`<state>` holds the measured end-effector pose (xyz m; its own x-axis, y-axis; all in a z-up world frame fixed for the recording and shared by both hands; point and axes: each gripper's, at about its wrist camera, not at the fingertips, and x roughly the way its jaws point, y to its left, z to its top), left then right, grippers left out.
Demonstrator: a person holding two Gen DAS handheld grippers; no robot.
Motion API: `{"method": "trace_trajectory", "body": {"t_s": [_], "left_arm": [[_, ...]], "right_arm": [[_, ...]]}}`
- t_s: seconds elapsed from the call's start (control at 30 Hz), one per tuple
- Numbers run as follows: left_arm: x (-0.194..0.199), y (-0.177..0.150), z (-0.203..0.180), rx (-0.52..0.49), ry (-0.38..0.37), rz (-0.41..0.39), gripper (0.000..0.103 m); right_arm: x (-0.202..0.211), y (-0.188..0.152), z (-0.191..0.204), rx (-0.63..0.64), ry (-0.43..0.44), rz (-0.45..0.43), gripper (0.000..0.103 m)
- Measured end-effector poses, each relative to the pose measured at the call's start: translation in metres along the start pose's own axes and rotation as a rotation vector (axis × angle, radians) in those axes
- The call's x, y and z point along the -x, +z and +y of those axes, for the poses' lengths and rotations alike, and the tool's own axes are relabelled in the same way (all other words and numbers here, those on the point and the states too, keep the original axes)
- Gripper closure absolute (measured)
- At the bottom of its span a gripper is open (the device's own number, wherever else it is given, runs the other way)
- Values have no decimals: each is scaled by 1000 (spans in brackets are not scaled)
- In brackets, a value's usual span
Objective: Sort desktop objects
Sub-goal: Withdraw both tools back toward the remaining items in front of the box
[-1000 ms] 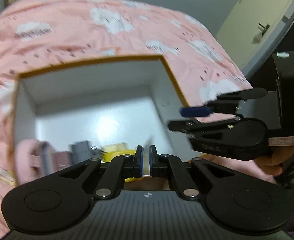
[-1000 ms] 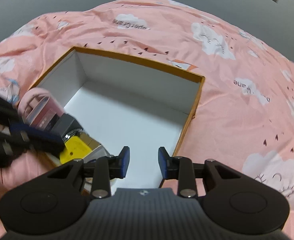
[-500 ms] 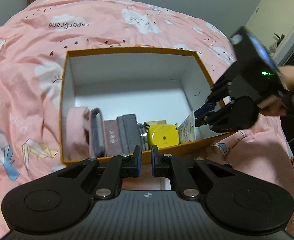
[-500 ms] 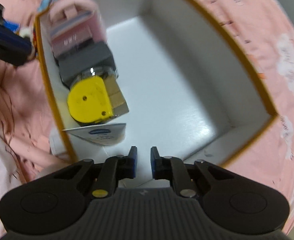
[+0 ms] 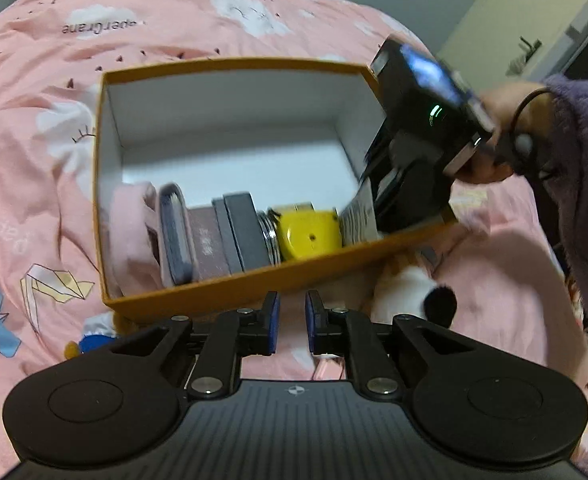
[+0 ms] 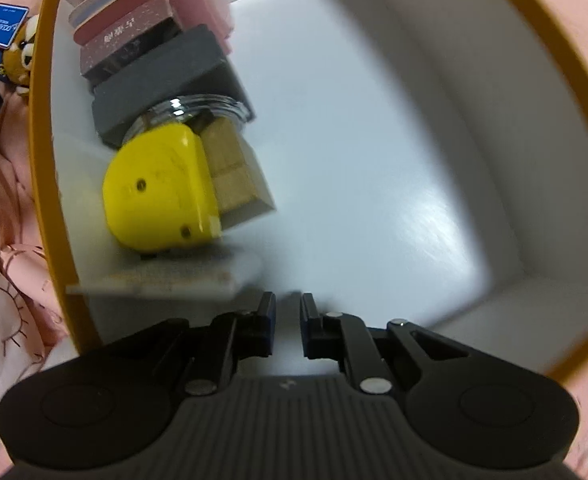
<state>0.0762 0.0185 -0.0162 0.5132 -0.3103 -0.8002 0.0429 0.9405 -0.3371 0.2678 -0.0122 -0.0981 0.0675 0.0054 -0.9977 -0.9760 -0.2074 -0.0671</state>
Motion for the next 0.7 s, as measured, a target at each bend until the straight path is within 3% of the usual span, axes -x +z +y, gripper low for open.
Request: {"method": "trace_trajectory", "body": {"t_s": [0.1,0.23,0.3,0.4,0.5,0.7], "left_arm": [[-6,-10,2,-1,-18,18,89],[-17,-25,6,36,-63,113,89],[-20,-32,0,22,-111,157,88],[-32,-49,-16,-59,-70,219,86],[-38,-69,-25,-81,-44,262,86],[-25,-96,-31,-91,-45,304,86]], "right_arm": [[27,-21,3,-110,-58,-116,90],[86,-63,26,-306,-118,-348,88],[116,-82,51,-345,-129,-436,88],[132,-100,91,-380,-88,-521,88],[107,-97,134,-440,-21,-520,88],[23,-103,195,-635,61,-417,87]]}}
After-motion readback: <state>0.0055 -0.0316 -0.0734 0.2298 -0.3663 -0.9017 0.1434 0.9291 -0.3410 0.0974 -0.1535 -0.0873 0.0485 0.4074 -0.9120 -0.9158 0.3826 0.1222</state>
